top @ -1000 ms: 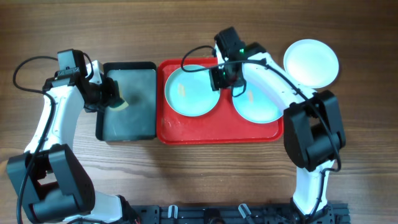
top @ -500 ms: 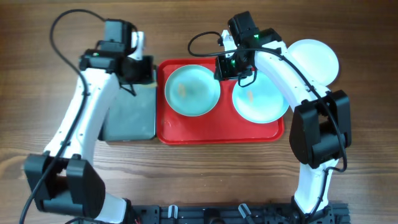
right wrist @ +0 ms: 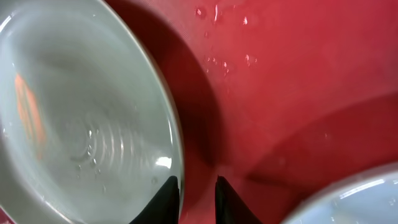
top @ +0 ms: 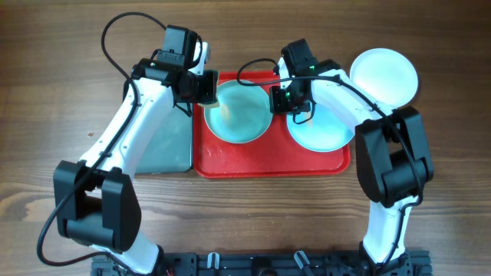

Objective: Clean dirty plates on tray and stack at the side
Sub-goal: 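Lift the sponge from the water and lower it onto the teal plate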

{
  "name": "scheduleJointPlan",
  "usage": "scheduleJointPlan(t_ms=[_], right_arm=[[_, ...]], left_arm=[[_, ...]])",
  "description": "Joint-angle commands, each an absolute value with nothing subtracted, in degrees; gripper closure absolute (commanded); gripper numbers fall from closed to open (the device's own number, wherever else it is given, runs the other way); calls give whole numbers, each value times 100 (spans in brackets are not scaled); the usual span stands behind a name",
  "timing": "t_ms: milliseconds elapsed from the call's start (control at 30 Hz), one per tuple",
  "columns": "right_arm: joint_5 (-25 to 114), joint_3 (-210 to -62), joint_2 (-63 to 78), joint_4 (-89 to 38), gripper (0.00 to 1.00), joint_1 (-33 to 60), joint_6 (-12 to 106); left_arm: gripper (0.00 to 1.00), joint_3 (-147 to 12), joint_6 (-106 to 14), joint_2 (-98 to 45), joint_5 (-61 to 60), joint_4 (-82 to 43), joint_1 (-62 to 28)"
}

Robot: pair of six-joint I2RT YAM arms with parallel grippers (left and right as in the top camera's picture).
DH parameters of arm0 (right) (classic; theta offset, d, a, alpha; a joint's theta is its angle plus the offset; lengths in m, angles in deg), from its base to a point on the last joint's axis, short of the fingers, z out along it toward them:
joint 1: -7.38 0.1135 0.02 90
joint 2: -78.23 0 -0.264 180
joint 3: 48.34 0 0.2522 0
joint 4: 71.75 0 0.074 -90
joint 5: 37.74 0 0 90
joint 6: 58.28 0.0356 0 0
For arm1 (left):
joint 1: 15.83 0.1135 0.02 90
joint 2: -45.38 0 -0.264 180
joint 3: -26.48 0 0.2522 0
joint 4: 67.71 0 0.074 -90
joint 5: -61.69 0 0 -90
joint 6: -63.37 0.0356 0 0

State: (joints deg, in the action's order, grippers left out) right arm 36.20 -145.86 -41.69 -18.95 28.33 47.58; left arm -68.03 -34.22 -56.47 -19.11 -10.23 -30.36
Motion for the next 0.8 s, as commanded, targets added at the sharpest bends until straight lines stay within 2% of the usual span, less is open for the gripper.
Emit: scheduleJointPlan(t_ms=[0, 133, 233, 600, 667, 767], right_arm=[[3695, -14490, -4232, -1999, 81, 2874, 4996], [3695, -14490, -4232, -2135, 82, 2885, 4998], [3695, -14490, -4232, -2157, 91, 2885, 5005], [3699, -14490, -4232, -2157, 91, 2994, 5036], [3699, -14490, -4232, -2159, 96, 3003, 5040], [3701, -14490, -4232, -2159, 96, 3003, 5040]], left_arm=[[96, -6869, -3484, -5861, -1743, -1112, -3062], [96, -6862, -3484, -5970, -1741, -1112, -3064], [96, -6860, -3484, -5977, -1741, -1110, -3064], [96, -6860, -3481, -5977, -1745, -1134, -3163], [96, -6860, -3481, -5977, -1745, -1136, -3173], [96, -6849, -3481, -5977, -1745, -1132, -3187]])
